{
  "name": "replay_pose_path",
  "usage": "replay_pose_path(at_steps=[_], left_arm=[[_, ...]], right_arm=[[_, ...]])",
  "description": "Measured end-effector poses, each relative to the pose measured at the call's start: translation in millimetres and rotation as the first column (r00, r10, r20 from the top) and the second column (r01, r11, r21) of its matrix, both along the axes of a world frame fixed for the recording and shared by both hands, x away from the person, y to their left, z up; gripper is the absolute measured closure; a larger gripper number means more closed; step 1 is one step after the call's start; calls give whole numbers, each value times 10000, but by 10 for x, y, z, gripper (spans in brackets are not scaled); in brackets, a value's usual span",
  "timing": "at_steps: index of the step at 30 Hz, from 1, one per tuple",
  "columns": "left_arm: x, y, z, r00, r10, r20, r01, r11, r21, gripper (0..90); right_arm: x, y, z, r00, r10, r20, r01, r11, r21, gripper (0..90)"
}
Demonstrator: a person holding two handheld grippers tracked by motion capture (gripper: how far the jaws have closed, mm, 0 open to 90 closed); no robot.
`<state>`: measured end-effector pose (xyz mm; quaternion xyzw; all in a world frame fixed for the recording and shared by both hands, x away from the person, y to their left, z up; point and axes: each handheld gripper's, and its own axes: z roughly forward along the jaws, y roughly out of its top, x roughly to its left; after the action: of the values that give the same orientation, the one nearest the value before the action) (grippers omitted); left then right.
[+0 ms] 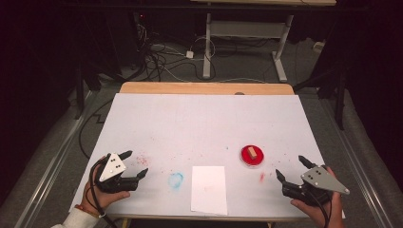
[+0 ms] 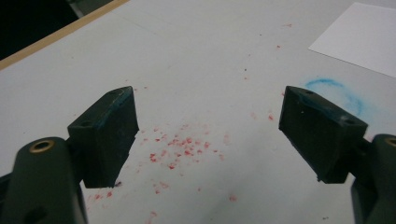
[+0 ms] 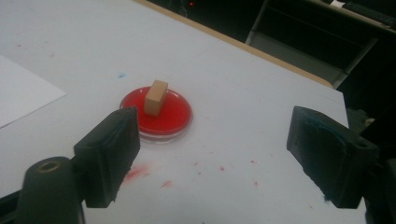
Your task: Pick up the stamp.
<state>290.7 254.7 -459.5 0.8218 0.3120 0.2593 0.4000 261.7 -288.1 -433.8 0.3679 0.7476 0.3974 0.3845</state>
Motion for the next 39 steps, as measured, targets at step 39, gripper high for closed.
replay_pose_path(at_steps=[39], left_arm=[[25, -7, -126, 9991, 61, -426, -50, 9997, 248, 198]], right_arm=[[1016, 802, 182, 9022, 86, -4312, -526, 9945, -902, 457]])
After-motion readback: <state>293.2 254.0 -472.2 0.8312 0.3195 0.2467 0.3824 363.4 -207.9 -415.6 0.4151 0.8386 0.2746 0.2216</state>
